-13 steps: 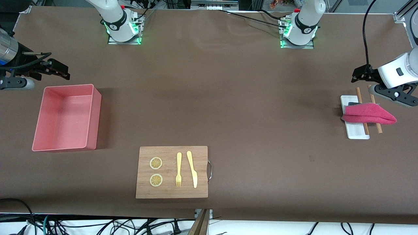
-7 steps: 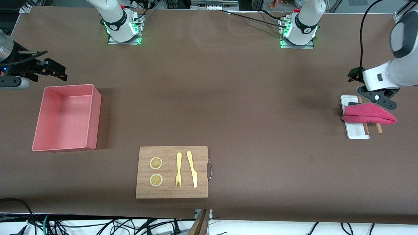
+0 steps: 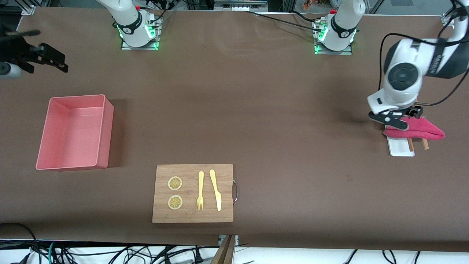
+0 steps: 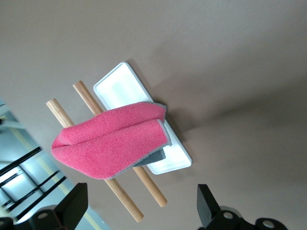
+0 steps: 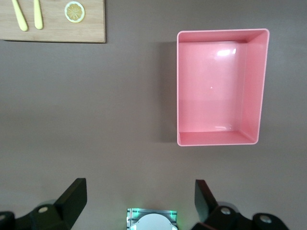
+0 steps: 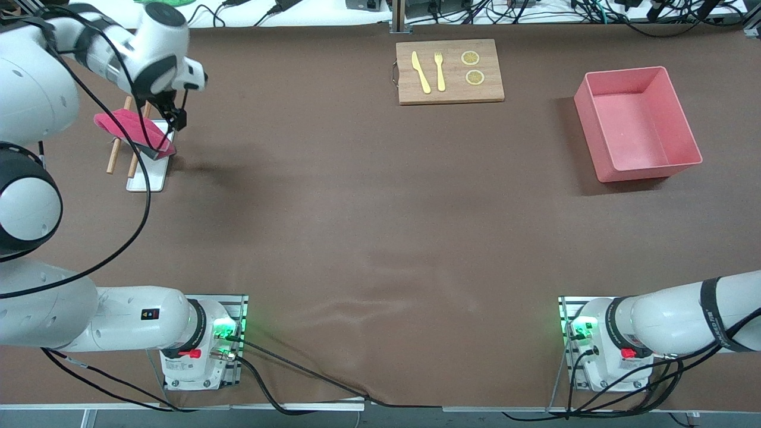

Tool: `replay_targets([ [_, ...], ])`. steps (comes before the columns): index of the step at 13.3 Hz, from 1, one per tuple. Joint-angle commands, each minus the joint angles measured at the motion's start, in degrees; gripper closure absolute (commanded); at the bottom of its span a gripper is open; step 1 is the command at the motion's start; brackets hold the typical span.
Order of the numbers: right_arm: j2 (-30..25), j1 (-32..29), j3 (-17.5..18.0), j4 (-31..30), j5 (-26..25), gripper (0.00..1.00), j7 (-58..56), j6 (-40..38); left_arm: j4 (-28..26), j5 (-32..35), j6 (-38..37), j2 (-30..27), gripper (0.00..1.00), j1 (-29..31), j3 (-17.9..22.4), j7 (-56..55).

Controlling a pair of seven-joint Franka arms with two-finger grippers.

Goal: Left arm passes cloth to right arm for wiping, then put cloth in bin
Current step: 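Lower the left gripper onto the pink cloth while the right gripper nears the bin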

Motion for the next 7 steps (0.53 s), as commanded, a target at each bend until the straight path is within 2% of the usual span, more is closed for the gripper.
replay_targets([
  [1,-3.37,0.13,0.18,-0.34,-0.16,0.01,-0.91,-3.28,-1.32,11.41,2.86,5.0,0.0,0.59,-1.27,-8.89],
  [3,-3.11,0.13,-0.08,-0.43,0.02,0.01,-0.83,-4.35,-2.99,17.31,4.98,6.76,0.0,0.77,-1.18,-13.28],
  [5,-1.01,0.21,0.01,-1.31,1.59,0.01,-0.83,-3.91,-5.09,25.82,5.24,8.78,0.0,0.77,-1.27,-22.65],
  [7,-0.91,0.3,0.53,-4.36,3.53,0.01,-1.87,-0.5,-5.37,32.52,5.51,11.94,0.0,1.73,-1.27,-31.55],
])
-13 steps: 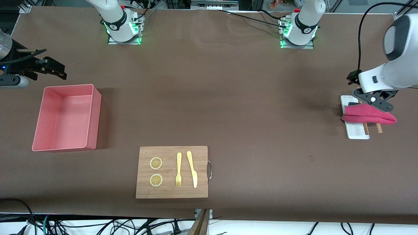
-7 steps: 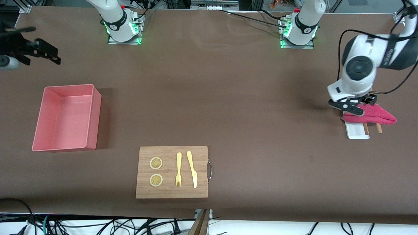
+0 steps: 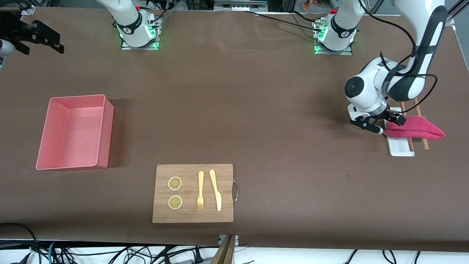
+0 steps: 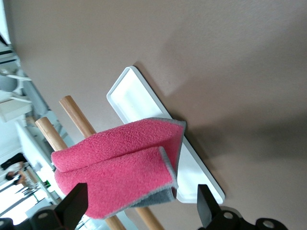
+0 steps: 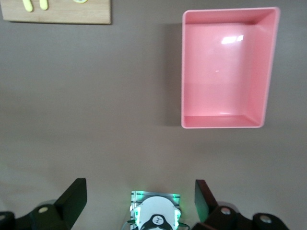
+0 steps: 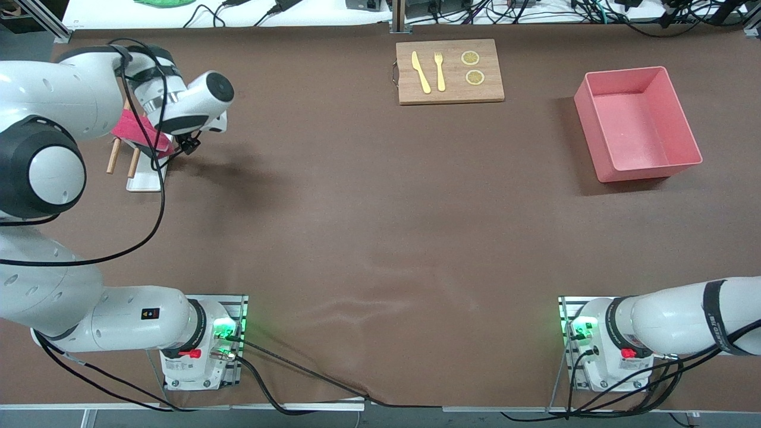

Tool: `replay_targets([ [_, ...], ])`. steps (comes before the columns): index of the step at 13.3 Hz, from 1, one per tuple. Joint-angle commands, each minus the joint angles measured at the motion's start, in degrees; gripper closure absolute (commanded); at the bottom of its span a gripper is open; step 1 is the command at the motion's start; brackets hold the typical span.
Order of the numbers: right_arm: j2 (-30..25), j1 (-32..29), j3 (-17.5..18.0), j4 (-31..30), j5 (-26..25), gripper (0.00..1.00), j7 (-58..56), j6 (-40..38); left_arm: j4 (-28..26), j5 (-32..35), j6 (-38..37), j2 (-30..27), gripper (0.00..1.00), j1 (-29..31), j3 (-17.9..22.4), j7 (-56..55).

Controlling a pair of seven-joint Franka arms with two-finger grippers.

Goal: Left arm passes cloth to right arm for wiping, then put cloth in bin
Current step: 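Lower the left gripper onto the pink cloth while the right gripper nears the bin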

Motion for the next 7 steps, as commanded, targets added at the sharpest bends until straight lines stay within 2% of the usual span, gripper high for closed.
replay_targets([
  [1,-0.07,0.13,1.32,-4.73,1.52,0.01,-3.75,4.98,-0.68,7.44,1.12,2.4,0.0,1.91,-0.26,-8.09],
  [3,-0.69,0.13,1.51,-8.96,2.66,0.01,-8.22,10.35,-1.2,7.81,1.12,2.84,0.02,2.18,-0.26,-8.71],
  [7,-0.34,-0.14,1.42,-14.15,7.4,0.01,-25.26,17.48,-1.38,8.95,1.12,4.16,0.27,2.18,-0.26,-9.85],
])
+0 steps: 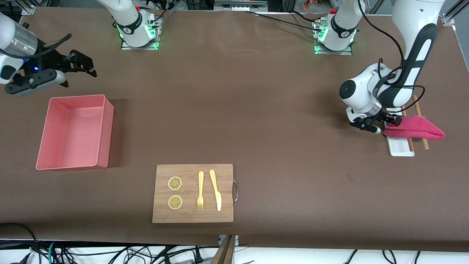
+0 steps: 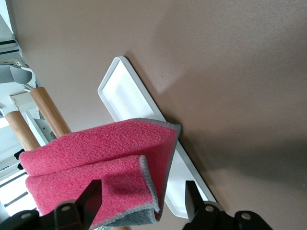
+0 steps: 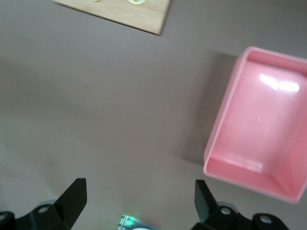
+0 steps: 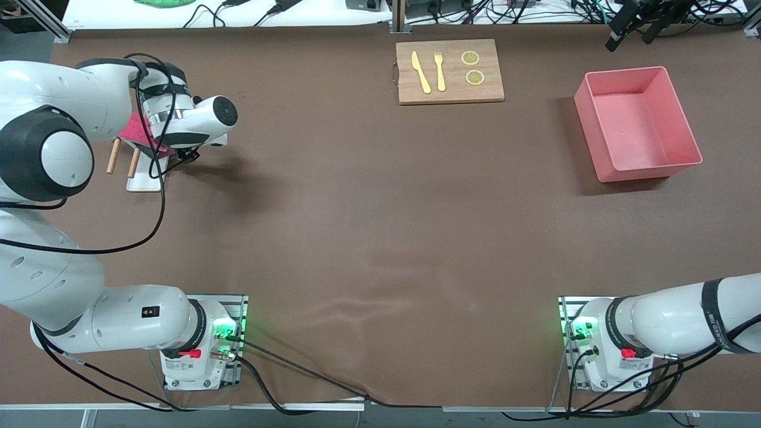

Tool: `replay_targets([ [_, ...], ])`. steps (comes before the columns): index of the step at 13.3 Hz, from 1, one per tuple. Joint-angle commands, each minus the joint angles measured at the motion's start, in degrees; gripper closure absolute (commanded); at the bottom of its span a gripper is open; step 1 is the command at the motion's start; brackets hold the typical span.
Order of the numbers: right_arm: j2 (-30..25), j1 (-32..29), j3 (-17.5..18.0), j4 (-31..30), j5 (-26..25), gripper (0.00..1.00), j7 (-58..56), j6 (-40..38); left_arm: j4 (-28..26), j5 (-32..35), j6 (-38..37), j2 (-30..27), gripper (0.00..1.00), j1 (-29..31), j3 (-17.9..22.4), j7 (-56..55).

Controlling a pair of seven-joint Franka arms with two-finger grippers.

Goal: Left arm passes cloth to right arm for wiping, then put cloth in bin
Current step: 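Lower the left gripper onto the pink cloth while the right gripper nears the bin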

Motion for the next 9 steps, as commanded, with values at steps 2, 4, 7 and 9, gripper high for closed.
replay_targets([
  [2,-1.1,-0.73,-0.15,-5.75,6.81,0.01,-16.5,5.04,-0.51,2.93,0.41,0.4,0.46,0.4,-0.18,-2.23],
  [4,0.04,-1.26,-0.24,-6.99,9.72,0.01,-24.43,5.4,-0.51,3.29,0.23,0.4,0.65,0.4,-0.18,-2.14],
  [7,1.98,-2.13,-0.32,-7.52,14.28,0.01,-34.8,5.05,-0.42,3.38,-0.03,0.22,0.94,0.4,-0.09,-1.88],
  [9,3.99,-3.8,-0.32,-8.05,18.32,0.01,-41.65,4.87,-0.42,3.38,-0.12,0.05,1.0,0.31,-0.09,-1.53],
])
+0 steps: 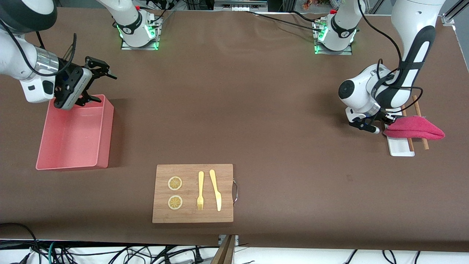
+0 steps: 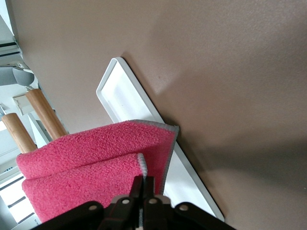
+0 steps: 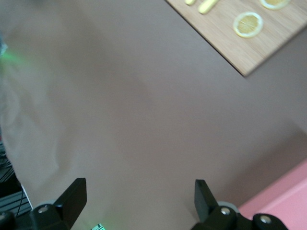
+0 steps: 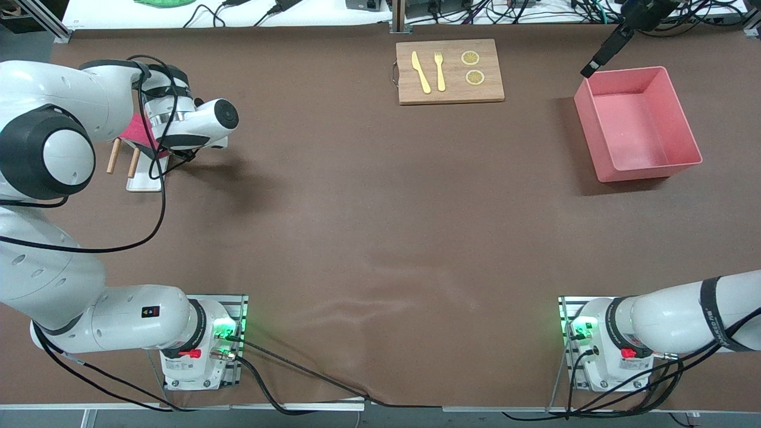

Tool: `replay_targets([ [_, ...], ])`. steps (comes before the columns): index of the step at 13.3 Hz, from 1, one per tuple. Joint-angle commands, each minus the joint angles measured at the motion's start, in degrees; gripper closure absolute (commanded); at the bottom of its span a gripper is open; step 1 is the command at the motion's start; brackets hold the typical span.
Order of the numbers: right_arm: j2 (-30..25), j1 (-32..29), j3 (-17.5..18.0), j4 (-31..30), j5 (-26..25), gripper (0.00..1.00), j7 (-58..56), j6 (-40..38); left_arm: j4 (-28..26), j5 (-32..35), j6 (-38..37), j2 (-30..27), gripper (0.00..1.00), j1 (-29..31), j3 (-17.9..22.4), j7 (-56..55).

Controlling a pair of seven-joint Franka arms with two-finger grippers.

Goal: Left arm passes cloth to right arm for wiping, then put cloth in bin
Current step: 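Lower the left gripper onto the pink cloth while the right gripper nears the bin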

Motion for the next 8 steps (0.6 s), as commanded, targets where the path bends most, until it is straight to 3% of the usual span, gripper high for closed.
replay_targets([
  [1,2.37,-3.06,0.24,-1.17,5.8,0.01,-10.37,0.01,-0.26,2.16,-0.11,-0.53,1.0,0.36,-0.18,-0.7],
  [8,7.04,-6.32,0.24,-5.82,18.02,0.01,-34.2,-0.34,1.49,0.76,-0.38,-0.62,1.0,0.27,-0.44,0.53],
])
